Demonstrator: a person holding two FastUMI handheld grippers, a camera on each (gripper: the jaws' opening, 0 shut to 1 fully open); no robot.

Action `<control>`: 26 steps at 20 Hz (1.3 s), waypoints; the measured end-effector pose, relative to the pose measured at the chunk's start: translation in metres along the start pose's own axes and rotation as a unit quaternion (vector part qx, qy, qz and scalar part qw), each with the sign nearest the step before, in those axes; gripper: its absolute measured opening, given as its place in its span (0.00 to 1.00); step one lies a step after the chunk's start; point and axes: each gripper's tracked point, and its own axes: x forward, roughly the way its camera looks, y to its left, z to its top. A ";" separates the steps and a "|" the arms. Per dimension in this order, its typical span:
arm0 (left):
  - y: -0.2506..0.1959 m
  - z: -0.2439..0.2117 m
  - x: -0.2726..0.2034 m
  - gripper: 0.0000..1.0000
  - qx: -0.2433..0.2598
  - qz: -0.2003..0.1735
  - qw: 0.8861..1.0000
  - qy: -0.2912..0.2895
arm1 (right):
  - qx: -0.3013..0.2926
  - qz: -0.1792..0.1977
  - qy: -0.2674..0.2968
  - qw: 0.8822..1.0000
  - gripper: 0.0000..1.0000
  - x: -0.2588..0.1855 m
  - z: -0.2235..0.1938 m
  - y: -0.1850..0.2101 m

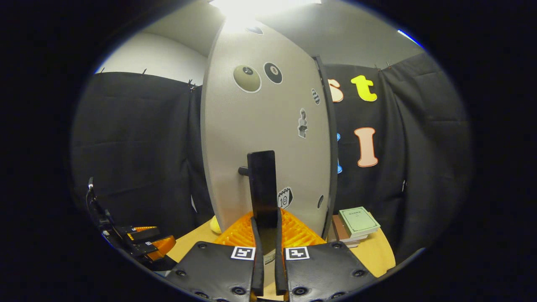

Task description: Open the cabinet door with the right hand, grasp the bottle in the cabinet with the left hand and place it on the coaster, then close the cabinet door with the right hand.

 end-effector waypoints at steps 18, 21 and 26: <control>-0.024 -0.009 -0.001 0.90 0.009 -0.061 0.998 0.023 | 0.037 -0.091 -0.028 0.995 0.10 -0.024 0.000 -0.087; -0.025 -0.009 -0.001 0.89 0.007 -0.064 0.998 0.025 | 0.056 -0.078 -0.037 0.995 0.11 -0.022 0.000 -0.086; -0.027 -0.008 0.003 0.87 0.012 -0.074 0.997 0.025 | 0.046 -0.104 -0.017 0.993 0.31 -0.040 -0.014 -0.091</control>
